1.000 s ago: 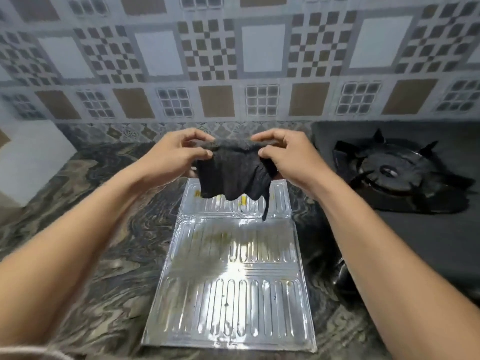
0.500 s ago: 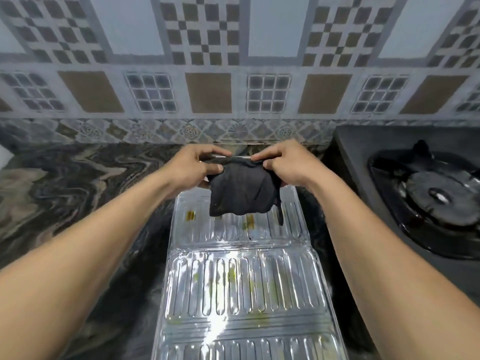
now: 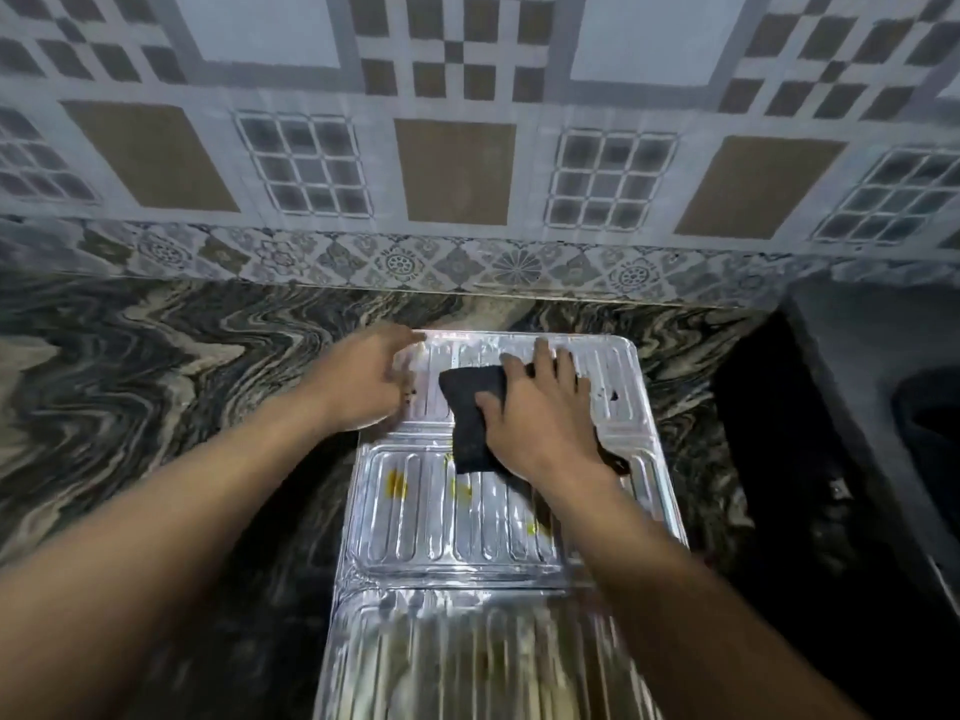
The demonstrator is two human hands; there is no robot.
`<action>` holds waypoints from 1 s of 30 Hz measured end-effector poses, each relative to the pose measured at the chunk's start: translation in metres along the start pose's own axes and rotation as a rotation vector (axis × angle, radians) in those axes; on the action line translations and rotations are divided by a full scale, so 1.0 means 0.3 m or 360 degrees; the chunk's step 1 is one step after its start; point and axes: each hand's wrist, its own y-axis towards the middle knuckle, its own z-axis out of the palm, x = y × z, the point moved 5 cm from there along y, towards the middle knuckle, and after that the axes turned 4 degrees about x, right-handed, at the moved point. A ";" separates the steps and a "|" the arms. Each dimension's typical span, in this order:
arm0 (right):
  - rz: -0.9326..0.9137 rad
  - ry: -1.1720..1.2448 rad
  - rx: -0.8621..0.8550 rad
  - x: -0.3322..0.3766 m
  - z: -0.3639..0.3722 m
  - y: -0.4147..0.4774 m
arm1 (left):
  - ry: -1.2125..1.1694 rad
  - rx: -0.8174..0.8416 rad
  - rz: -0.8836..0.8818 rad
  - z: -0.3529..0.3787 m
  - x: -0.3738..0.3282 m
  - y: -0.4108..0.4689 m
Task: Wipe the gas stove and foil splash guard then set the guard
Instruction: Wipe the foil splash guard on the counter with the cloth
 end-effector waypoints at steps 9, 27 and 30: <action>0.0373 0.0132 -0.0002 0.019 0.175 0.029 | 0.0524 0.0679 -0.0059 0.040 0.185 -0.009; 0.0804 0.0211 0.0028 0.035 0.151 0.108 | 0.0697 0.0761 0.0008 0.046 0.191 0.027; 0.0776 0.0233 -0.0072 0.048 0.169 0.103 | 0.0634 0.0767 0.0006 0.052 0.197 0.030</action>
